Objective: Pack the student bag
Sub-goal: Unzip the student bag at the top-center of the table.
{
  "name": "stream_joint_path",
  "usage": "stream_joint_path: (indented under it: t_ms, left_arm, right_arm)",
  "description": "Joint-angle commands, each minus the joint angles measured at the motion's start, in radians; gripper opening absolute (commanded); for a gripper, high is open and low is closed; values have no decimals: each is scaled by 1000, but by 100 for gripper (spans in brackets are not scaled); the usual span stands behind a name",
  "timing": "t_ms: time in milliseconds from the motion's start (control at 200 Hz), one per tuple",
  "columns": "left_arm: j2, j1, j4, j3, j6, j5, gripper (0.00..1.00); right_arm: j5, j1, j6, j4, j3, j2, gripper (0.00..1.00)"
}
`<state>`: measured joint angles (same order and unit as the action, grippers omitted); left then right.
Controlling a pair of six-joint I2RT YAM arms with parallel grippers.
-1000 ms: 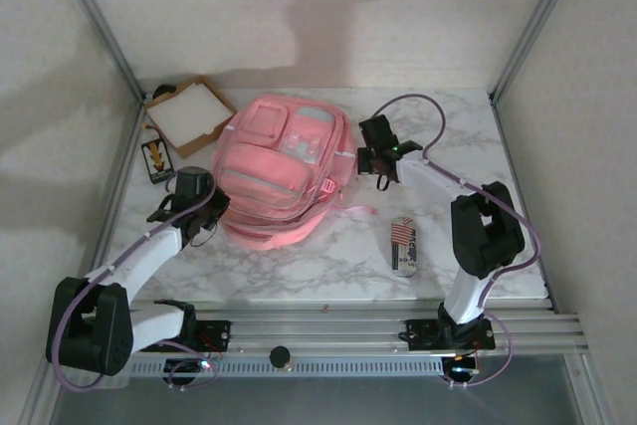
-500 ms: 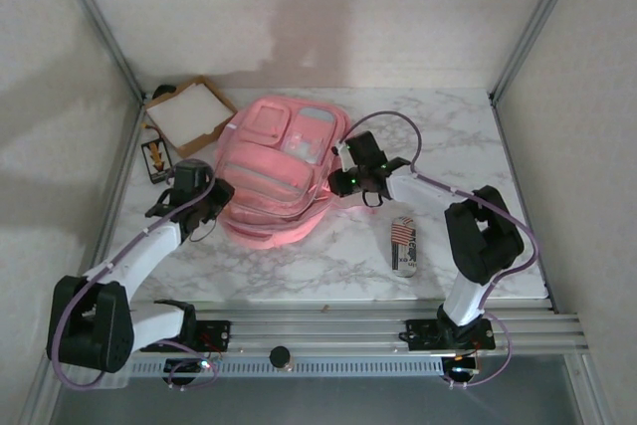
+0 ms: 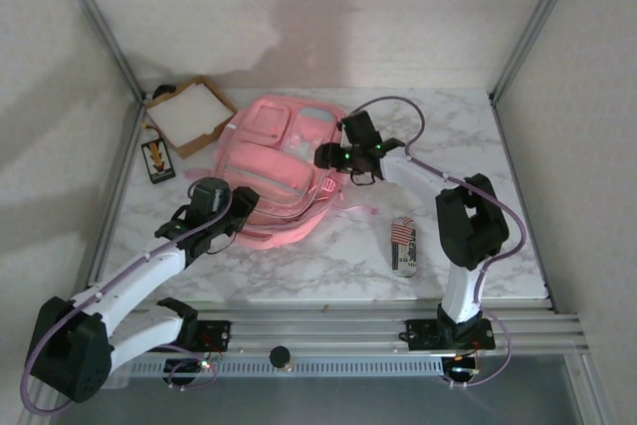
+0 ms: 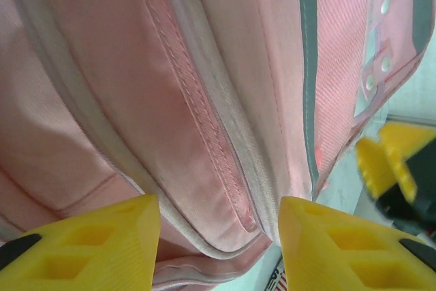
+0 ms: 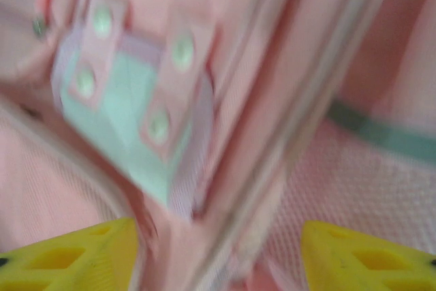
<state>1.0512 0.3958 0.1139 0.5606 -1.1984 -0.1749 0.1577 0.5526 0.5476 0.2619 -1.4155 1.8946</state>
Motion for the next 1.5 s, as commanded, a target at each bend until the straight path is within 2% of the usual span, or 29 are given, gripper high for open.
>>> stream_joint_path:
  t_ms: [0, 65, 145, 265, 345, 411, 486, 566, 596, 846, 1011, 1202, 1322, 1427, 1492]
  left_arm:
    - [29, 34, -42, 19, -42, 36, 49]
    - [46, 43, -43, 24, -36, 41, 49]
    - [64, 44, -57, 28, -32, 26, 49]
    - [69, 48, -30, 35, -18, 47, 51]
    - [66, 48, -31, 33, -22, 46, 51]
    - [66, 51, -38, 28, -34, 46, 51]
    - [69, 55, -53, 20, -57, 44, 51]
    - [66, 67, -70, 9, -91, 48, 51]
    - [62, 73, -78, 4, -105, 48, 51]
    - [9, 111, -117, -30, -192, 66, 54]
    - [47, 133, -115, -1, -214, 38, 55]
    - [15, 218, -94, -3, -302, 142, 55]
    - [33, 248, -153, -37, -382, 143, 51]
    - [74, 271, -174, -22, -415, 167, 43]
    - [83, 278, -132, -1, -419, 187, 42]
  right_arm:
    - [-59, -20, 97, 38, -88, 75, 60]
    - [-58, -23, 92, 74, -168, 138, 60]
    - [-90, -29, 102, 132, -260, 217, 54]
    - [-65, -29, 136, 56, -242, 221, 49]
    - [-75, -19, 135, 76, -252, 219, 47]
    - [-74, -17, 139, 62, -233, 211, 35]
    - [-47, -23, 155, 47, -215, 201, 27]
    - [-30, -29, 185, -4, -173, 158, 5]
    - [-24, -32, 198, -31, -155, 138, 0]
    - [12, -60, 371, -193, -29, -31, 0]
    - [11, -77, 502, -277, 71, -127, 0]
    - [-34, -88, 640, -380, 195, -234, 0]
    - [-50, -87, 677, -419, 234, -277, 0]
    - [-76, -87, 680, -411, 254, -294, 0]
    - [-88, -87, 679, -412, 266, -306, 0]
